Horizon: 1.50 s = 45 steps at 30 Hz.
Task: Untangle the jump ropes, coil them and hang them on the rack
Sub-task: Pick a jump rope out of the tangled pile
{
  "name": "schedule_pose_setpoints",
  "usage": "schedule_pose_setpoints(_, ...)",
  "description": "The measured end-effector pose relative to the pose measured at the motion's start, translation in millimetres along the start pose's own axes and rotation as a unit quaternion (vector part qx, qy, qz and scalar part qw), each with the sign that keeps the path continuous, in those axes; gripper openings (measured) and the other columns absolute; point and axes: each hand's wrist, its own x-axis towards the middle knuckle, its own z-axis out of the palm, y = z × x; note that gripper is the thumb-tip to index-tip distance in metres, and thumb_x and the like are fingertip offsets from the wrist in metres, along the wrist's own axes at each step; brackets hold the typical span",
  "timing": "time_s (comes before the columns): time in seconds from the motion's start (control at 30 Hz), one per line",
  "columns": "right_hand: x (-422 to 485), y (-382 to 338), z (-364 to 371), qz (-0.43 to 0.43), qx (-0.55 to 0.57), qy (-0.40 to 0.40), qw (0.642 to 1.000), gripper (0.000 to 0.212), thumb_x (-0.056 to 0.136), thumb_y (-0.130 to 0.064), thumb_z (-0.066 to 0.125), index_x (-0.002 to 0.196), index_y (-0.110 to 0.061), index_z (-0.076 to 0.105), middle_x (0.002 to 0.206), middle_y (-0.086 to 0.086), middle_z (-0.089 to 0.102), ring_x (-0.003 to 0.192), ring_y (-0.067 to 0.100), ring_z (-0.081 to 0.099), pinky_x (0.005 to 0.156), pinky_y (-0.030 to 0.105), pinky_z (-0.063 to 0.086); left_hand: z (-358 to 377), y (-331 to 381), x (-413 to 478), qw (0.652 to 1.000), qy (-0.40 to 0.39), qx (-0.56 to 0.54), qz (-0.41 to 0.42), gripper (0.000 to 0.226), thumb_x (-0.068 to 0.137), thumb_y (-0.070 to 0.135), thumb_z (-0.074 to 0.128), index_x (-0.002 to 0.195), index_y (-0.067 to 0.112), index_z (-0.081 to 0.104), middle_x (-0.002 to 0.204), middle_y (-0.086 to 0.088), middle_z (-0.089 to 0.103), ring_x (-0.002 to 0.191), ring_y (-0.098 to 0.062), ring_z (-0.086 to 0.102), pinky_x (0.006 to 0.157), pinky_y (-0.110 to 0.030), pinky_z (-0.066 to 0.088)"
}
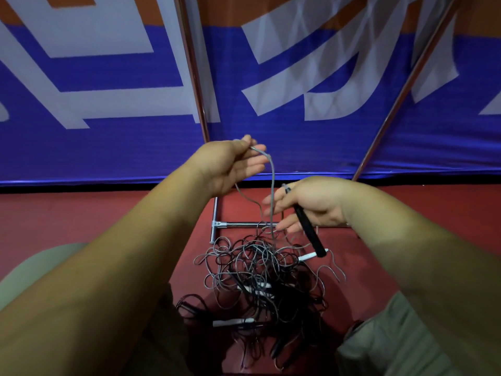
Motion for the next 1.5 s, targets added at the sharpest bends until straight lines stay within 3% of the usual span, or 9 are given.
schedule_pose_setpoints(0.17,-0.8,-9.8,7.8,-0.121,0.087,0.044,0.988,0.02,0.113,-0.017,0.052,0.107,-0.007,0.068,0.095,0.012,0.077,0.08,0.026,0.076,0.076,0.035,0.062,-14.1,3.9,12.7,0.993,0.018,-0.116,0.01,0.032,0.115,0.025,0.041,0.121,-0.001,0.06,0.109,-0.015,0.076,0.084,-0.023,0.08,0.07,-0.033,0.066)
schedule_pose_setpoints(0.3,-4.0,-28.9,6.8,-0.234,0.26,0.102,0.931,0.018,0.112,-0.01,0.049,0.102,-0.005,0.063,0.086,0.014,0.074,0.067,0.024,0.073,0.068,0.035,0.062,-14.3,-0.2,14.0,0.993,0.006,0.118,-0.017,0.034,0.108,0.005,0.038,0.135,0.001,0.058,0.122,-0.014,0.075,0.099,-0.027,0.079,0.086,-0.041,0.063)
schedule_pose_setpoints(0.5,-5.3,-43.6,-9.6,-0.294,0.45,0.111,0.836,0.02,0.114,-0.013,0.045,0.107,-0.005,0.061,0.088,0.011,0.079,0.078,0.025,0.078,0.071,0.037,0.064,-14.6,-21.9,1.4,0.736,-0.241,0.631,-0.035,0.028,0.102,0.022,0.065,0.128,0.031,0.068,0.12,0.012,0.075,0.117,-0.012,0.068,0.09,-0.033,0.053)
schedule_pose_setpoints(0.63,-1.5,-41.1,-18.9,-0.279,0.473,0.139,0.824,0.022,0.115,-0.017,0.045,0.117,-0.004,0.063,0.101,0.012,0.081,0.09,0.025,0.08,0.075,0.037,0.065,-14.1,-21.6,5.1,0.808,-0.194,0.555,0.026,0.021,0.109,0.018,0.056,0.113,0.006,0.073,0.104,-0.002,0.081,0.097,-0.015,0.076,0.093,-0.039,0.057)
schedule_pose_setpoints(0.83,6.4,-17.2,-18.3,-0.037,0.087,0.177,0.98,0.033,0.106,-0.007,0.05,0.131,-0.019,0.068,0.121,0.004,0.074,0.081,0.021,0.074,0.068,0.032,0.058,-2.1,-4.6,3.9,0.973,-0.094,0.208,0.041,0.019,0.111,0.019,0.053,0.108,0.006,0.066,0.099,-0.011,0.078,0.089,-0.022,0.078,0.086,-0.037,0.065)
schedule_pose_setpoints(0.97,13.3,5.7,2.2,0.003,0.006,0.059,0.998,0.028,0.11,-0.015,0.054,0.131,-0.029,0.067,0.134,0.001,0.069,0.086,0.026,0.074,0.067,0.03,0.058,0.3,3.9,10.1,0.997,-0.051,0.034,0.056,0.019,0.112,0.019,0.051,0.109,0.007,0.064,0.099,-0.009,0.08,0.094,-0.023,0.08,0.072,-0.031,0.065)
schedule_pose_setpoints(1.17,18.6,-1.5,18.0,-0.152,0.121,0.124,0.973,0.017,0.113,-0.023,0.053,0.1,-0.014,0.06,0.097,0.013,0.066,0.073,0.021,0.074,0.063,0.027,0.061,-4.6,10.6,23.3,0.987,-0.023,-0.151,0.051,0.031,0.115,0.025,0.038,0.11,0.003,0.061,0.095,-0.012,0.08,0.085,-0.023,0.08,0.074,-0.036,0.066)
schedule_pose_setpoints(1.37,5.9,-39.7,7.3,-0.265,0.376,0.186,0.868,0.02,0.113,-0.017,0.051,0.095,-0.009,0.053,0.073,0.016,0.07,0.058,0.021,0.073,0.056,0.034,0.062,-11.0,-0.4,19.1,0.984,-0.036,0.172,0.003,0.041,0.103,-0.001,0.034,0.137,0.004,0.058,0.12,-0.012,0.077,0.106,-0.027,0.077,0.088,-0.038,0.058)
schedule_pose_setpoints(1.5,-0.4,-49.3,-5.6,-0.281,0.479,0.148,0.818,0.017,0.114,-0.018,0.049,0.104,-0.005,0.054,0.078,0.015,0.075,0.075,0.023,0.079,0.066,0.034,0.064,-10.3,-19.9,6.8,0.857,-0.187,0.475,-0.07,0.035,0.102,0.006,0.058,0.128,0.027,0.067,0.125,0.003,0.076,0.123,-0.022,0.068,0.099,-0.038,0.049)
